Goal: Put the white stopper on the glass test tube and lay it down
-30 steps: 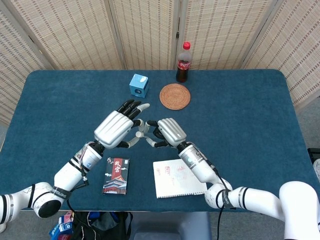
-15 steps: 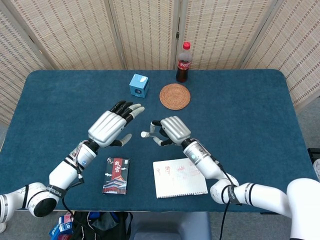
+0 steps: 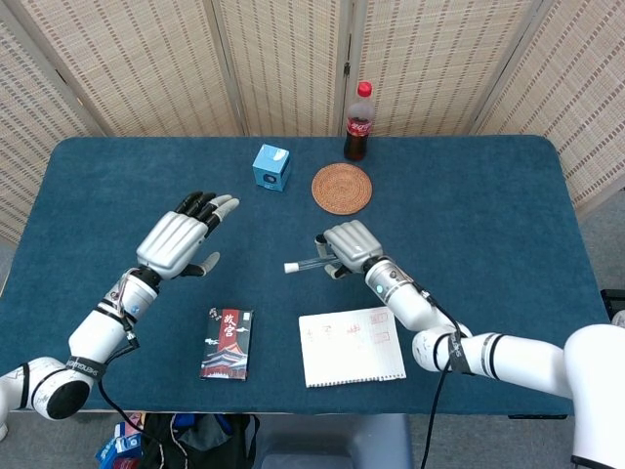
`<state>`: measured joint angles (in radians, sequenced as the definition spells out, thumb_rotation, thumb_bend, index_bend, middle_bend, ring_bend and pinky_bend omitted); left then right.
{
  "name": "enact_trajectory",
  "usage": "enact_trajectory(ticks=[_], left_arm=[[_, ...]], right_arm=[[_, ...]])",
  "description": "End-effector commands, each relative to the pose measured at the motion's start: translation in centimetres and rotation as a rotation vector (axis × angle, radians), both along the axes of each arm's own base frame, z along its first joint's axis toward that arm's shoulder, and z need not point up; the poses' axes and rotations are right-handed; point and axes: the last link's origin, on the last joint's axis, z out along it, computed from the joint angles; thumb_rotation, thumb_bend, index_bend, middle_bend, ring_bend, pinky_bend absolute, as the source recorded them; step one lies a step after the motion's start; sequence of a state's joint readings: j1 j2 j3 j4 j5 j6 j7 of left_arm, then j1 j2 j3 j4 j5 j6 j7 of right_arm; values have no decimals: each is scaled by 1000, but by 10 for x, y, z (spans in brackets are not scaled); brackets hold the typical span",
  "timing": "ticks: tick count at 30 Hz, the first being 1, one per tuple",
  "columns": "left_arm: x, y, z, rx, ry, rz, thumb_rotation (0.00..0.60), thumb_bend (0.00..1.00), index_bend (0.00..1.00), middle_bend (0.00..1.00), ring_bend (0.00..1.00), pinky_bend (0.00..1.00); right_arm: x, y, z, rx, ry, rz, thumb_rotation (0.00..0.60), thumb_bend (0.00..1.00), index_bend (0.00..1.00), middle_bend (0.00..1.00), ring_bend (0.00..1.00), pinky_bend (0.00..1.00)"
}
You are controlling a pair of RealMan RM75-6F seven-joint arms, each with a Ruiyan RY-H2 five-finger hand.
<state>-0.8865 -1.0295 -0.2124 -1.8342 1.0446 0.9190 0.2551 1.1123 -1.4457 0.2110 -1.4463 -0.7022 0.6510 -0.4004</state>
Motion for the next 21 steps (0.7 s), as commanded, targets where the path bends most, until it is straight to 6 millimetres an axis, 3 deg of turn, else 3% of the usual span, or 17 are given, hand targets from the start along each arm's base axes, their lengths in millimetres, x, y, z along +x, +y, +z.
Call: enact_trajectory(ticks=[1,8,14,16,21], left_arm=[[-5,0,1,-1,5,12,600,389,0,0,0,0],[-14,-3,2,2,6,20,600,390,0,0,0,0],[-20,-4,0,-4,5,32,600,389,0,0,0,0],[-21,-4,0,-4,4,34,600,389,0,0,0,0],[-25,-5,2,-4,1,40,600,389,0,0,0,0]], right_arm=[[1,-5,-20,18,82,-5,600,604,903,1000,1000,1000],[1,-7,-53,18,110,-22,600,602,903,1000,1000,1000],[-2,-8,-69,13,103,-36,600,575,900,1000,1000,1000],[-4,-8,-72,10,101,-38,600,536,855,1000,1000,1000],[-5,-9,-72,2,83,-53,600,377,616,1000,1000,1000]])
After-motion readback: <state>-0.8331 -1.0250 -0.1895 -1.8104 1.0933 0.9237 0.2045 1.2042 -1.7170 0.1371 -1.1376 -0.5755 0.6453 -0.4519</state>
